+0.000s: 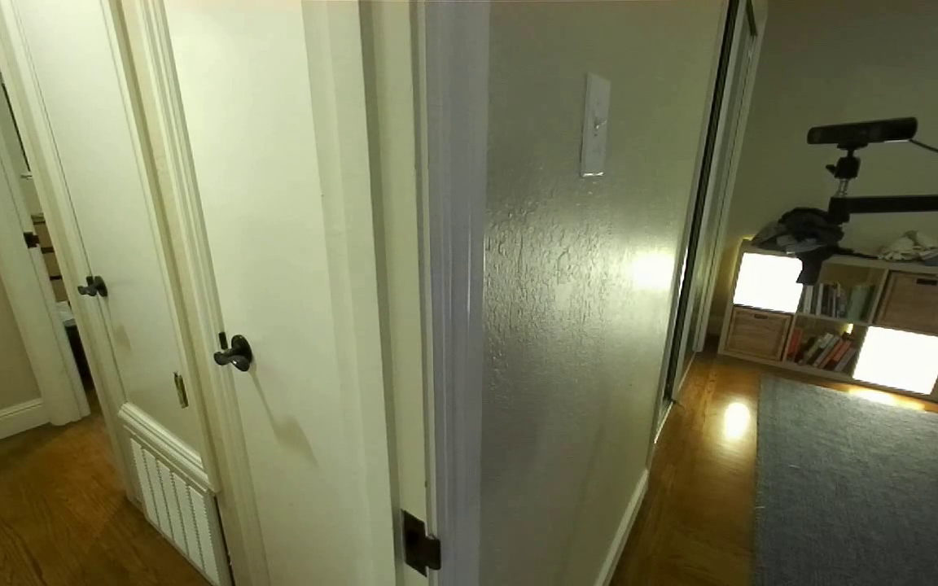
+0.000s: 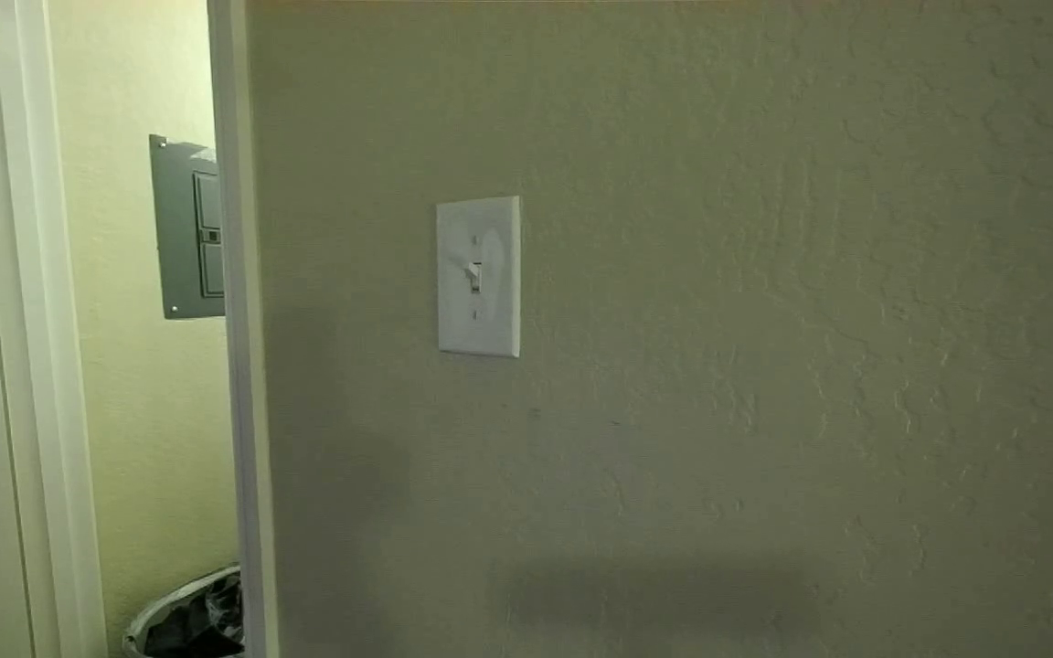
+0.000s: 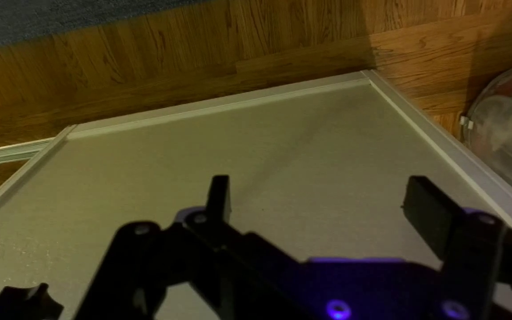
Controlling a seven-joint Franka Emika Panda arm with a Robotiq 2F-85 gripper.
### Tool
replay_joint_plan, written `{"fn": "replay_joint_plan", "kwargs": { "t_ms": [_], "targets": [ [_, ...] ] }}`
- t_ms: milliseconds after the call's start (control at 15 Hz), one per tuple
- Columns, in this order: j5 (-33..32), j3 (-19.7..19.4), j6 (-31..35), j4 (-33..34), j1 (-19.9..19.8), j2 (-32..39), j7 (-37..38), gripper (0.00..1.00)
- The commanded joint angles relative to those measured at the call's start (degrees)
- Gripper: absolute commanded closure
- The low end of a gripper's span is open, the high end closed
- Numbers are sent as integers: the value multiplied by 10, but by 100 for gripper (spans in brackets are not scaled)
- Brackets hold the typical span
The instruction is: Flip the switch on the wall
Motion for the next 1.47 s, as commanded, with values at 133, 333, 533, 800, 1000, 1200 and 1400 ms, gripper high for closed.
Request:
{"fn": "replay_joint_plan", "kwargs": {
  "t_ms": [133, 333, 533, 800, 1000, 1200, 1400],
  "targets": [
    [58, 6, 15, 5, 59, 25, -46, 0],
    [82, 22, 23, 11, 93, 43, -58, 0],
    [83, 41, 64, 15, 106, 63, -54, 0],
    [74, 59, 160, 25, 99, 93, -37, 0],
    [74, 60, 162, 22, 98, 91, -42, 0],
    [74, 60, 169, 30, 97, 100, -42, 0],
    [74, 61, 169, 30, 97, 100, -42, 0]
  ]
}}
